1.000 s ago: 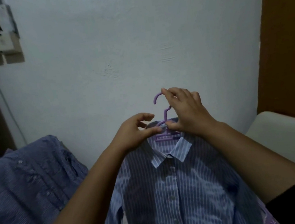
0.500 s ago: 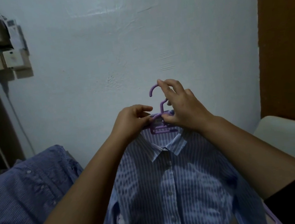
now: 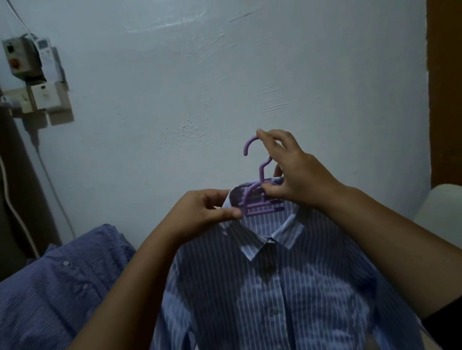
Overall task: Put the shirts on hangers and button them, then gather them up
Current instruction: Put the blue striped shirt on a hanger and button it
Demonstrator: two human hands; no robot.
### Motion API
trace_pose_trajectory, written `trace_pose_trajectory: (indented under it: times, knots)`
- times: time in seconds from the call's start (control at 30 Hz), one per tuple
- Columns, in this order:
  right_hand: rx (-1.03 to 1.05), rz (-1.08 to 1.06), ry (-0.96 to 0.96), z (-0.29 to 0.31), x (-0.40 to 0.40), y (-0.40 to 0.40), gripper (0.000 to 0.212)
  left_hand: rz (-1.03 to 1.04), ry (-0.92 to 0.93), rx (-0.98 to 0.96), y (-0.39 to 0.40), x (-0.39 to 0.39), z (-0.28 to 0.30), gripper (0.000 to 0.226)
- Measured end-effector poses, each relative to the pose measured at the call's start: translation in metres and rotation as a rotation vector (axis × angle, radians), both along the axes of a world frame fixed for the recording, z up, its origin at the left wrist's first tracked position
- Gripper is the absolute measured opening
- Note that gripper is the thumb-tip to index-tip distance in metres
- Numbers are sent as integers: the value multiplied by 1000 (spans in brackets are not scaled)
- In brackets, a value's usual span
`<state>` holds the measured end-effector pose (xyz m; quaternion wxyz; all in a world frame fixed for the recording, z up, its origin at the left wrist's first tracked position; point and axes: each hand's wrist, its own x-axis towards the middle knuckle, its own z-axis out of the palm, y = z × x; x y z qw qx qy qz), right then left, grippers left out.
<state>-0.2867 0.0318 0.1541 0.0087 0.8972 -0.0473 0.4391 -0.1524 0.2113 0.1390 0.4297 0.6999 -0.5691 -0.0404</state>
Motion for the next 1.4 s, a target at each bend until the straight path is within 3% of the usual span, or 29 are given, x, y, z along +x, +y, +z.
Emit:
trace_pose_trajectory:
  times: [0.1, 0.17, 0.27, 0.37, 0.47, 0.67, 0.93, 1.1, 1.17, 1.3, 1.4]
  knots:
    - [1, 17, 5, -2, 5, 2, 96, 94, -13, -69, -1, 6, -4, 22]
    - [-9, 27, 6, -1, 8, 5, 96, 204, 20, -243, -4, 10, -8, 8]
    - [-44, 34, 12, 0, 13, 9, 96, 263, 103, -469, -3, 16, -12, 5]
    - [-29, 47, 21, -1, 17, 10, 96, 280, 8, -360, 3, 19, -8, 5]
    - [-22, 53, 29, -3, 22, 13, 97, 287, -171, -223, 6, 18, -7, 39]
    - [-7, 75, 24, 3, 26, 20, 97, 344, -699, -106, 3, 13, -24, 78]
    - [-7, 90, 28, 17, 28, 23, 98, 373, -905, -280, 3, 23, -22, 74]
    - [-5, 133, 24, 15, 37, 30, 95, 366, -968, -259, 3, 27, -15, 77]
    - [114, 196, 5, 14, 38, 32, 91, 394, -927, -236, 6, 32, -13, 75]
    - [673, 445, -107, 0, 32, 26, 79, 485, -783, -213, 19, 46, -10, 74]
    - [807, 456, -18, -11, 34, 19, 47, 502, -746, -197, 25, 51, -8, 74]
